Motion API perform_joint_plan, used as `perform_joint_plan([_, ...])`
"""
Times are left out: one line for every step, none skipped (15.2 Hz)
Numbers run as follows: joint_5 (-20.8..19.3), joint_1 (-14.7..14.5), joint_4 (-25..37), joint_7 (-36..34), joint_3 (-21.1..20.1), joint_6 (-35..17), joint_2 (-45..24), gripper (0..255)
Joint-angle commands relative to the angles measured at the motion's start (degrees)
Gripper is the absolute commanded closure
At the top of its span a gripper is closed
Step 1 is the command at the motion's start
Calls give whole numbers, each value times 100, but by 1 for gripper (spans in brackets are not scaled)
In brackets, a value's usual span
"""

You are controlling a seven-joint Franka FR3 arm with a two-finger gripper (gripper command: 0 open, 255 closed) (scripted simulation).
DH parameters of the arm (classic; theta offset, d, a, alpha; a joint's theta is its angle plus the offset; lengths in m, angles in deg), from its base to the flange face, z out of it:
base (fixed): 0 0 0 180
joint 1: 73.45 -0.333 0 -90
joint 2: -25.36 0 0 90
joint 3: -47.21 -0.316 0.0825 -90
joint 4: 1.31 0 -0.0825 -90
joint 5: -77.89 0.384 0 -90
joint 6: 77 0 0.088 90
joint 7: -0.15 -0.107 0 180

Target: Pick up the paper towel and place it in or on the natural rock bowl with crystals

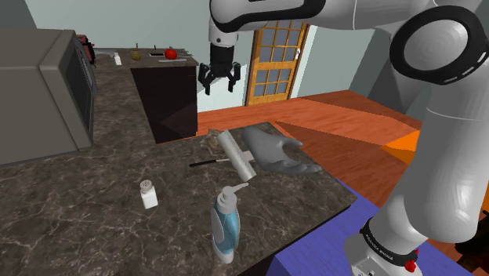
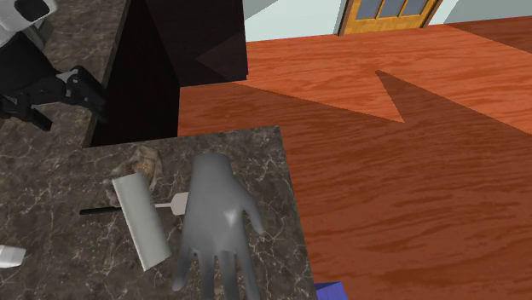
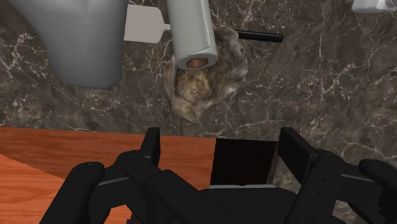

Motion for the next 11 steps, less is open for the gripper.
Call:
perform_joint_plan([3,6,269,13,2,295,24,0])
perform_joint_plan([3,4,488,13,2,496,6,0])
perform_joint_plan([1,1,673,13,1,658,-16,0])
perform_joint_plan([1,2,673,13,1,658,-16,0])
perform_joint_plan([1,2,671,13,1,658,-15,0])
perform_joint_plan([1,2,672,13,1,658,-16,0])
perform_joint_plan([1,2,673,13,1,658,-16,0])
perform_joint_plan([1,2,673,13,1,658,-16,0])
perform_joint_plan([1,2,673,13,1,658,-16,0])
perform_joint_plan([1,2,673,13,1,658,-16,0])
perform_joint_plan([1,2,673,13,1,658,-16,0])
